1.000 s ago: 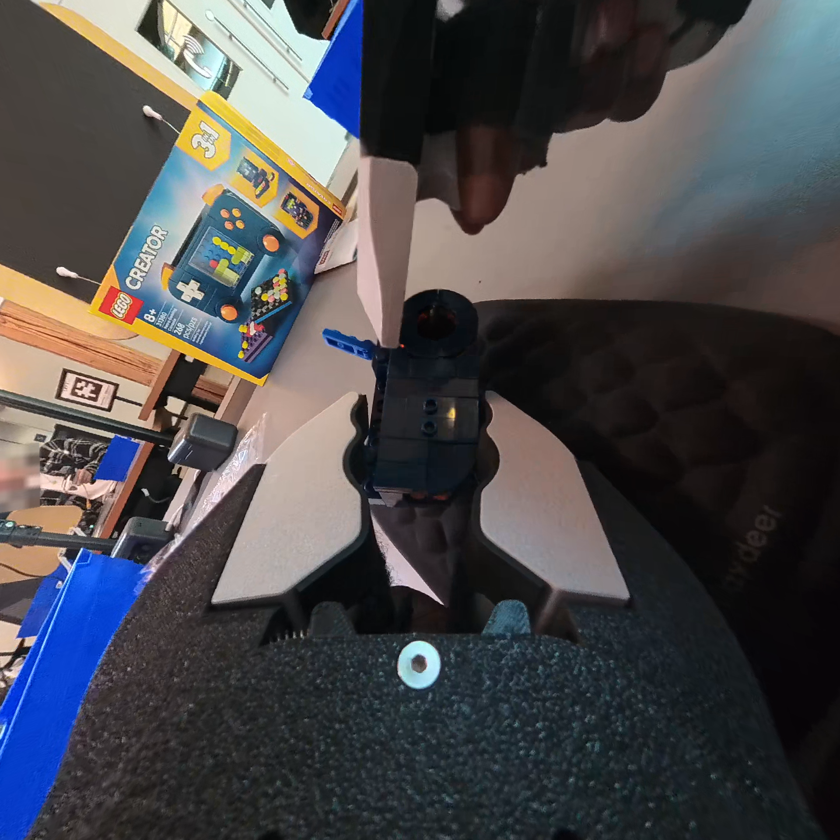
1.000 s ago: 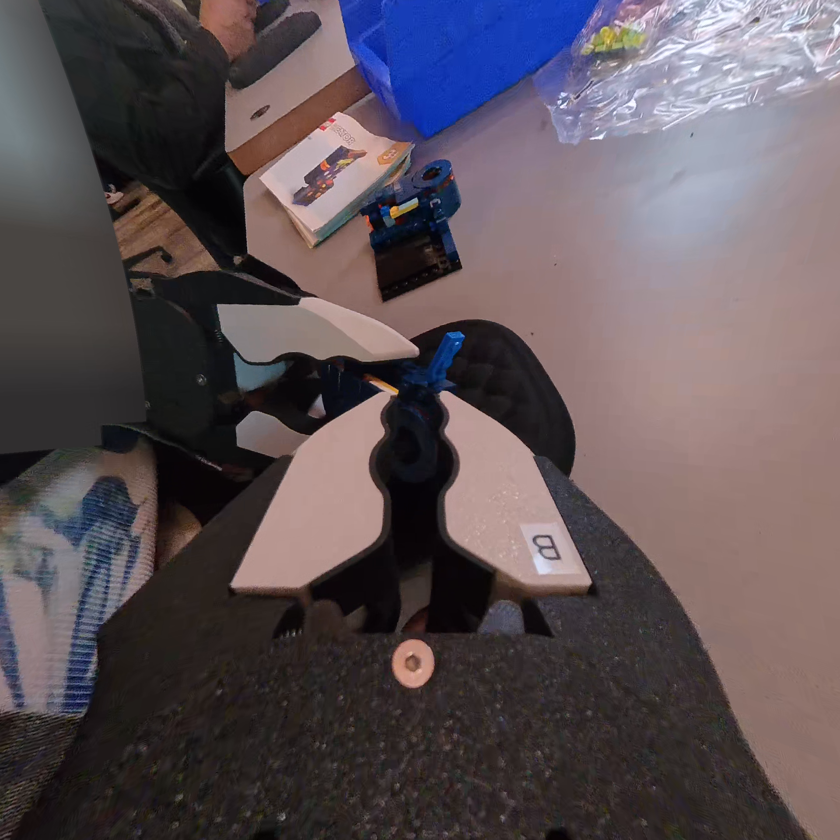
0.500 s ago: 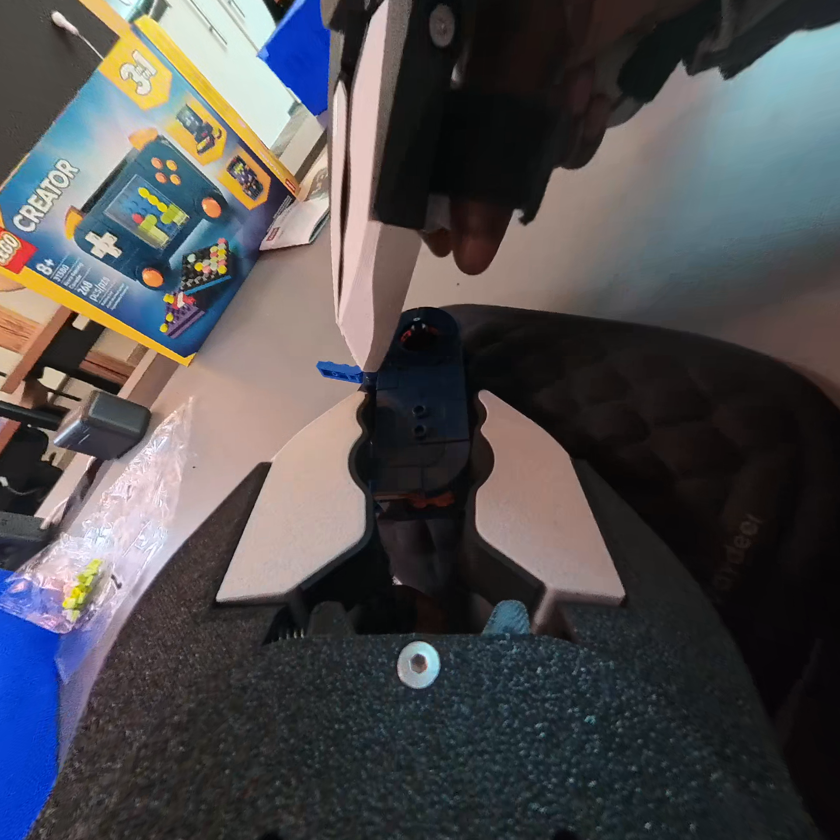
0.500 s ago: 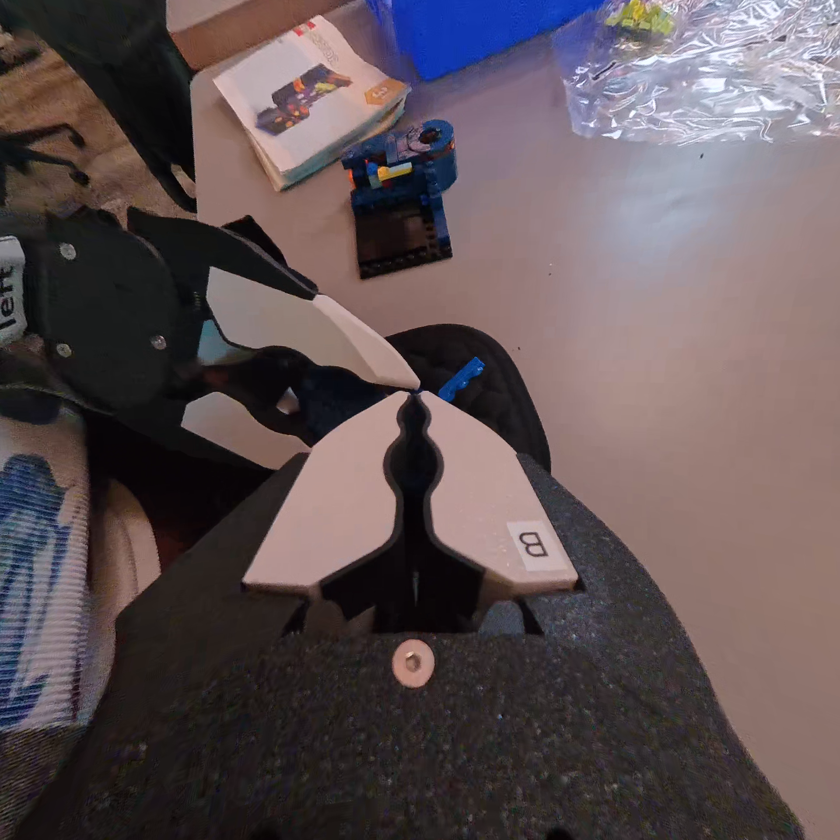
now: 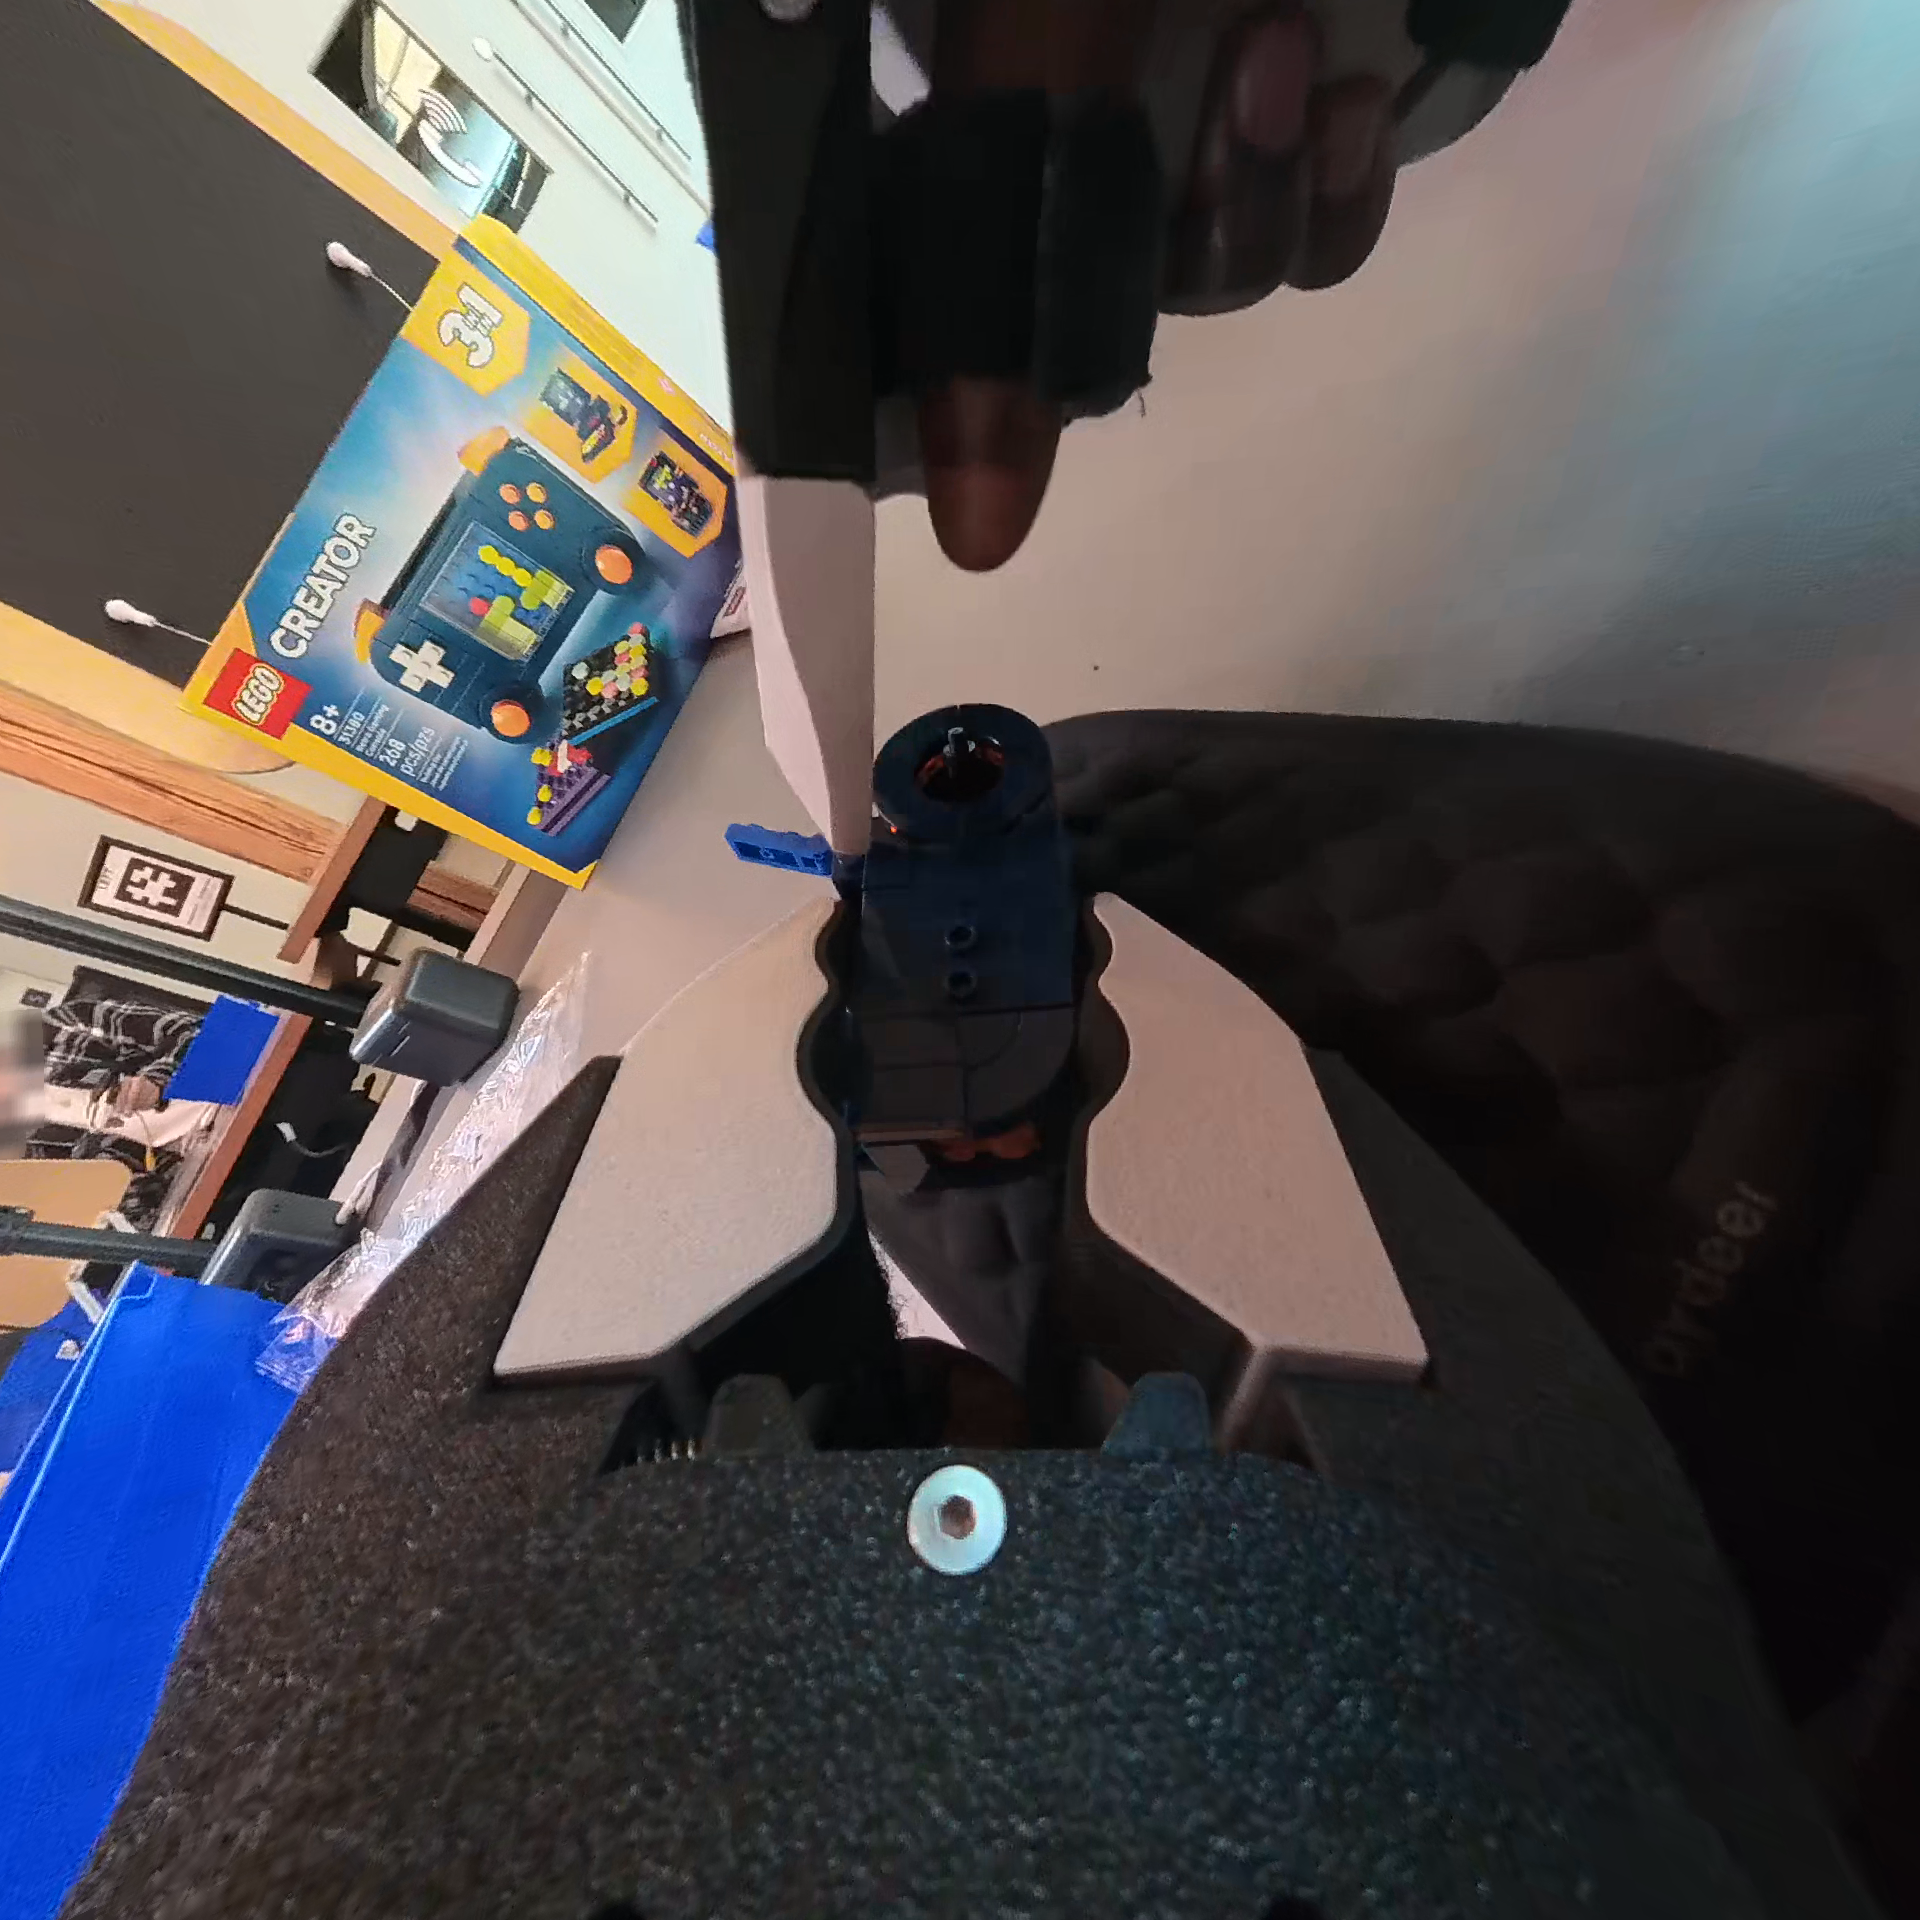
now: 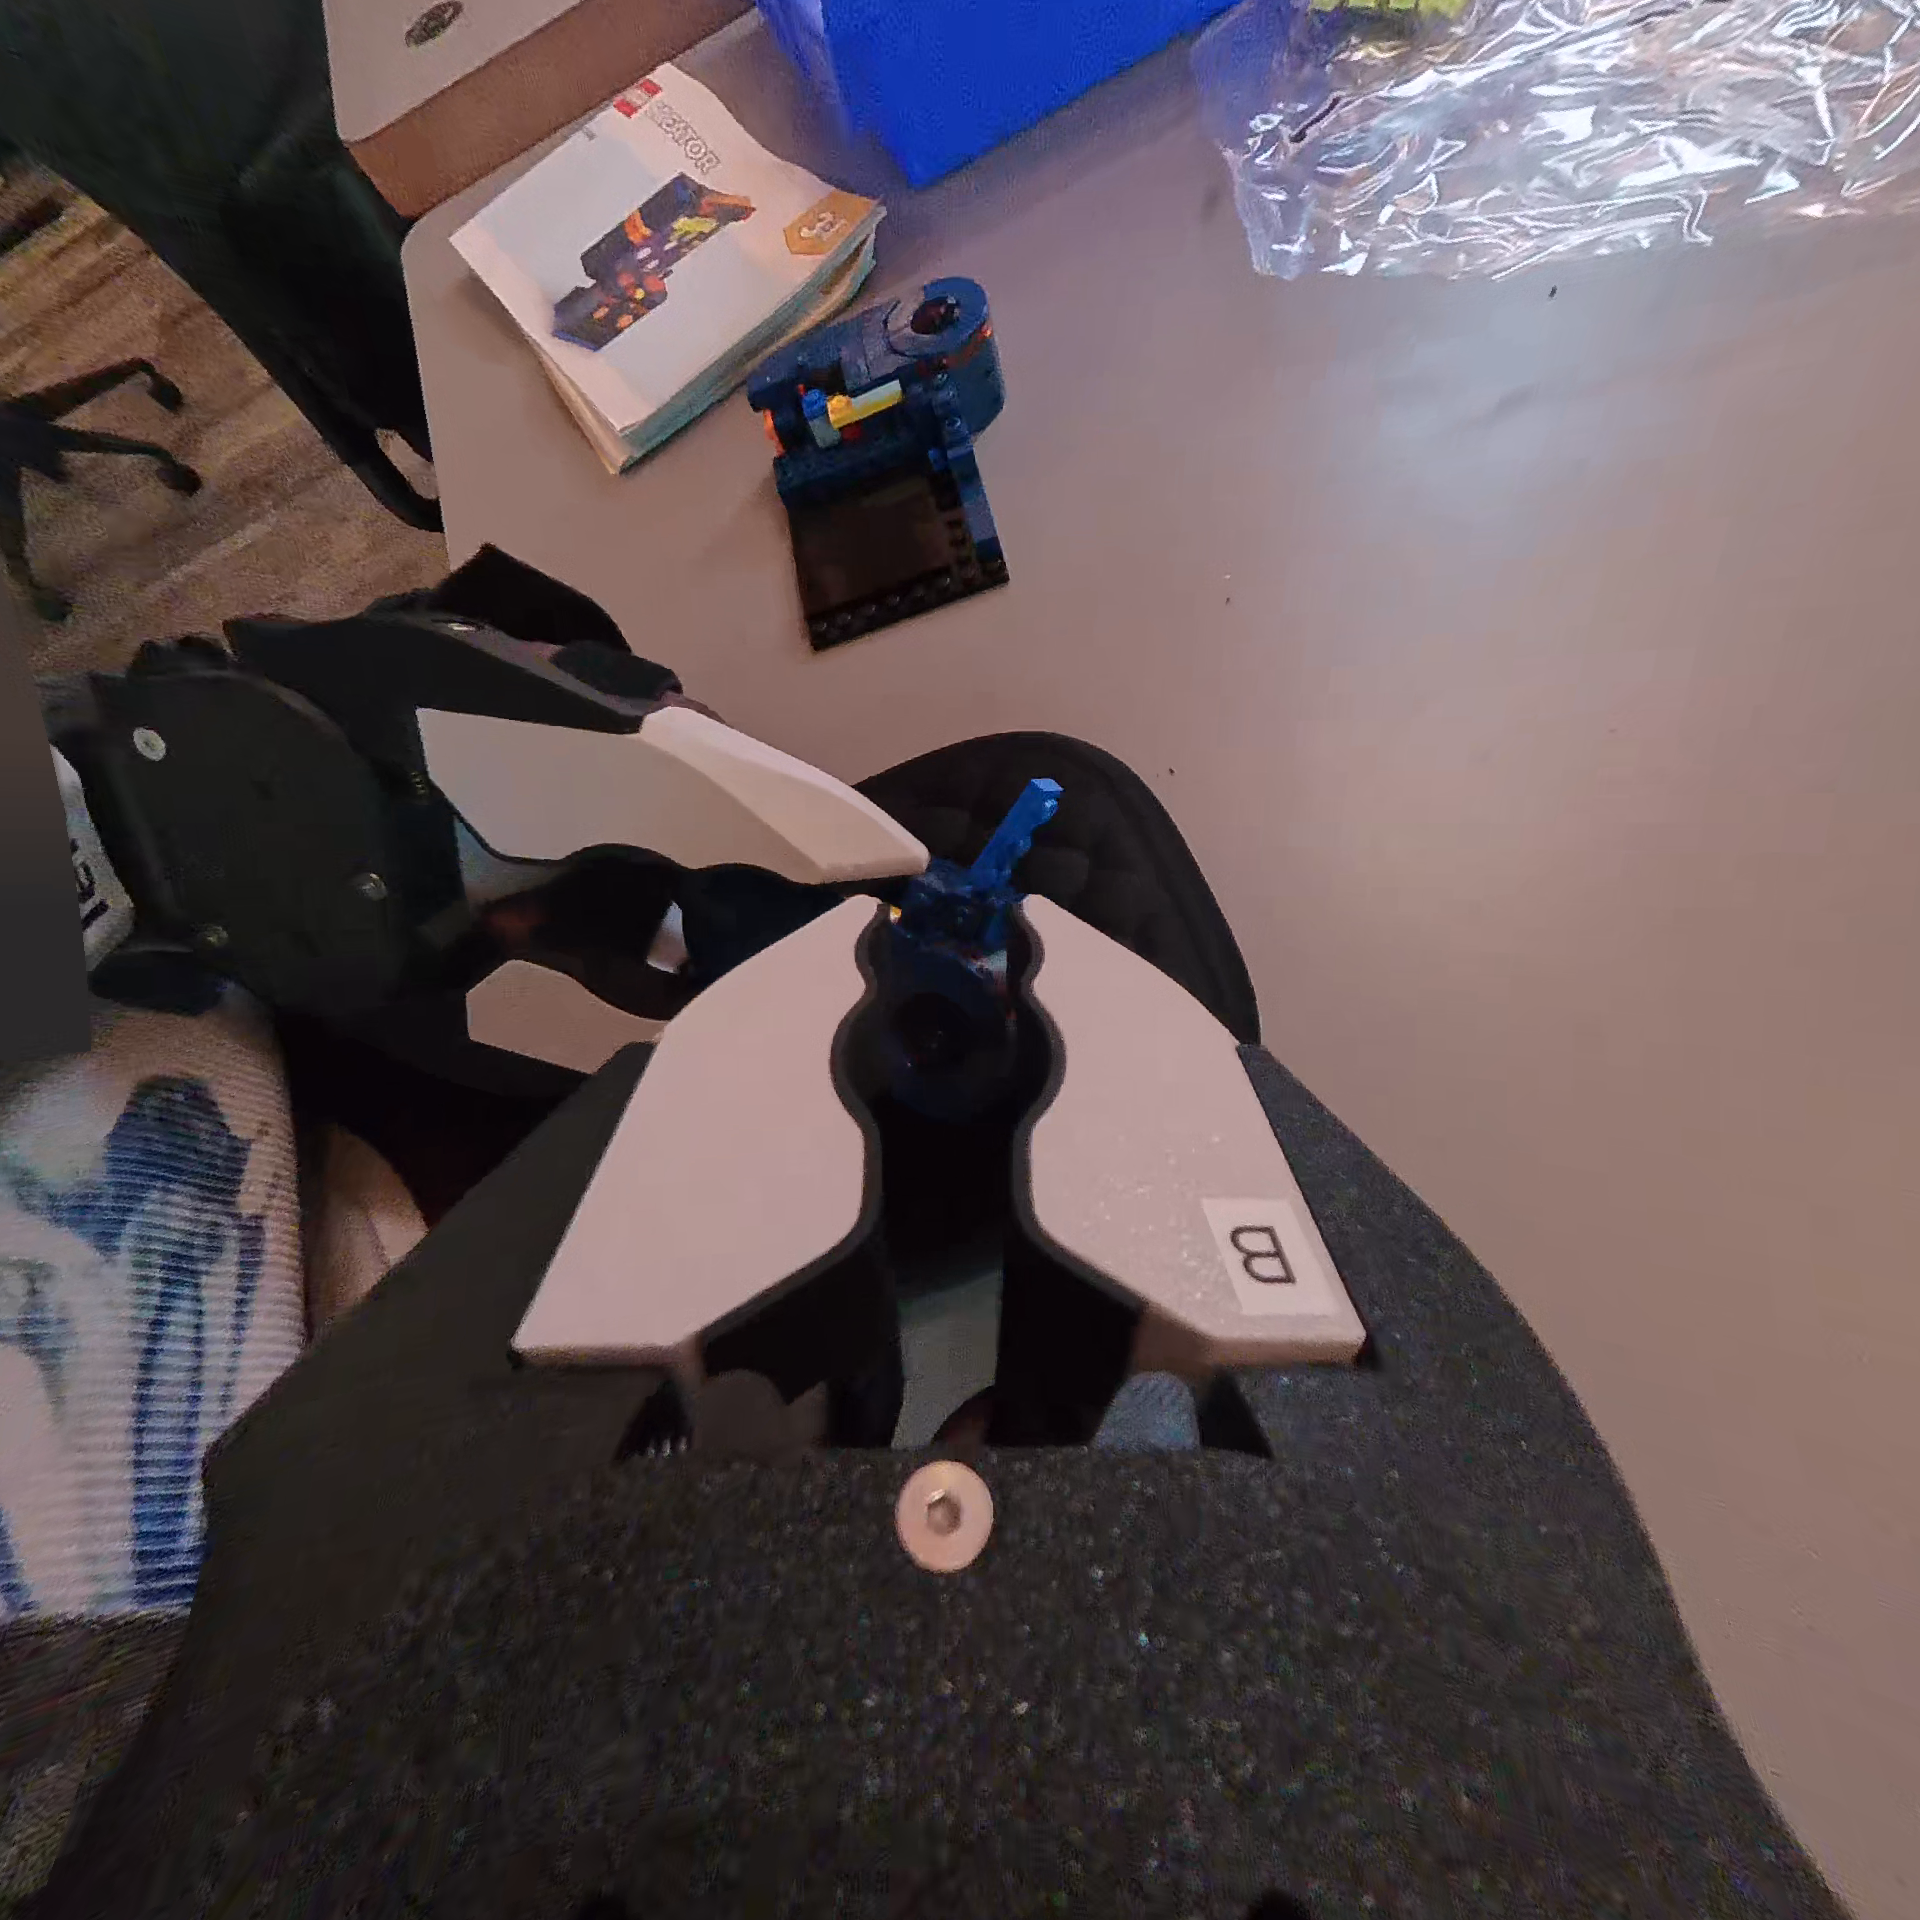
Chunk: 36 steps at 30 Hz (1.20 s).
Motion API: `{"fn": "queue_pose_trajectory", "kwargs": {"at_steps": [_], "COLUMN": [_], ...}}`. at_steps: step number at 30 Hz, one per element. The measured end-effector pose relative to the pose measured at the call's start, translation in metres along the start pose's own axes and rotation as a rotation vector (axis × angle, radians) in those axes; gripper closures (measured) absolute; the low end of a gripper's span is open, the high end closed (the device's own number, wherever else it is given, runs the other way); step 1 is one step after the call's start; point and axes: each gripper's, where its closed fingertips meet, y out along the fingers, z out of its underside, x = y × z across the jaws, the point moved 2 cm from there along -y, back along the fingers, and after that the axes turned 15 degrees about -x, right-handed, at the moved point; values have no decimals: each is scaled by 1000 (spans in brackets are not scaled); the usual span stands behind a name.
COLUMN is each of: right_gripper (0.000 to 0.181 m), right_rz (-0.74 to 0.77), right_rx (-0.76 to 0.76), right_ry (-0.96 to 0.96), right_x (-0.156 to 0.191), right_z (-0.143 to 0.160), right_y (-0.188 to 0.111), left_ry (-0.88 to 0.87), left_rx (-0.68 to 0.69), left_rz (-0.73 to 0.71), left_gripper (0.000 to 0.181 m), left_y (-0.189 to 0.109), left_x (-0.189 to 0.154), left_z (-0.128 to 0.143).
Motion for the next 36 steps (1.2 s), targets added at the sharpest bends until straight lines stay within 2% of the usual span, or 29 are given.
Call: {"fn": "queue_pose_trajectory", "kwargs": {"at_steps": [2, 5, 9, 10, 13, 16, 19, 21, 24, 27, 32, 34, 36], "right_gripper": [157, 146, 131, 122, 123, 137, 137, 137, 125, 125, 131, 142, 143], "right_rz": [-50, -242, -523, -566, -666, -579, -590, -597, -511, -502, -510, -538, -546], "right_rx": [1, -69, -219, -253, -319, -211, -107, -150, -138, -199, -264, -271, -262], "right_ry": [16, 101, 242, 272, 314, 271, 273, 277, 111, 49, 29, 17, -11], "right_x": [0, 7, 19, 21, 29, 12, 1, -1, -5, -7, -9, -6, -3], "right_z": [-1, -10, -23, -25, -31, -10, 11, 5, 10, 4, -2, -3, -1], "right_y": [-2, -9, -19, -18, -10, 10, 16, 14, 11, 3, -4, -6, -6], "left_ry": [-30, -157, -310, -341, -304, -214, -284, -303, -296, -248, -174, -167, -174], "left_rx": [-50, -197, -479, -514, -487, -322, -267, -307, -340, -333, -332, -351, -372], "left_rz": [17, 132, 153, 174, 171, 232, 314, 311, 320, 315, 232, 182, 153], "left_gripper": [142, 141, 142, 141, 141, 142, 140, 140, 136, 136, 122, 121, 114], "left_y": [-1, -5, -22, -25, -21, -9, -3, -2, -3, -3, -2, -3, -5], "left_x": [0, 2, 33, 37, 45, 34, 21, 24, 24, 21, 23, 27, 31], "left_z": [-3, -11, -31, -35, -30, -7, 6, 3, 0, 0, 1, 0, -2]}}
